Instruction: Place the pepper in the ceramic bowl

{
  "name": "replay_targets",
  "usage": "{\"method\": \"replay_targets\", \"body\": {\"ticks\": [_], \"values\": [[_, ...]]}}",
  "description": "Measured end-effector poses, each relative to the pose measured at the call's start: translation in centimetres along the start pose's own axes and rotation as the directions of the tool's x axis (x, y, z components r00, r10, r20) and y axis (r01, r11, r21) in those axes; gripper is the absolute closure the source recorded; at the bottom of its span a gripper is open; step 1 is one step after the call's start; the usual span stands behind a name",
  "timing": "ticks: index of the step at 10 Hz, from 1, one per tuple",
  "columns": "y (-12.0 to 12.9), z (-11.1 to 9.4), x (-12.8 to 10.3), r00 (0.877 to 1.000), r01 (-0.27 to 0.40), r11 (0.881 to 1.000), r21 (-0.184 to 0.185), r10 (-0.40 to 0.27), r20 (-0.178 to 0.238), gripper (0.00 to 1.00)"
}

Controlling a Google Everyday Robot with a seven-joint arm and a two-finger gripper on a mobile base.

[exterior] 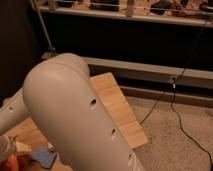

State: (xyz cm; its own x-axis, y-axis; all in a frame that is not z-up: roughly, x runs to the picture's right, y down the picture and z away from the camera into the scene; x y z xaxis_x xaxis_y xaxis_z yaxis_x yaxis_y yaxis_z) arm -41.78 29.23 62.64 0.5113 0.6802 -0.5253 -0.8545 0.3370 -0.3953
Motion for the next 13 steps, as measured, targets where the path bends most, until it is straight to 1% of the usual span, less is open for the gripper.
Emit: {"method": "replay_targets", "body": {"ticks": [13], "values": [[0.29, 0.11, 0.05, 1.000, 0.002, 1.000, -0.001, -0.002, -0.001, 0.20]]}}
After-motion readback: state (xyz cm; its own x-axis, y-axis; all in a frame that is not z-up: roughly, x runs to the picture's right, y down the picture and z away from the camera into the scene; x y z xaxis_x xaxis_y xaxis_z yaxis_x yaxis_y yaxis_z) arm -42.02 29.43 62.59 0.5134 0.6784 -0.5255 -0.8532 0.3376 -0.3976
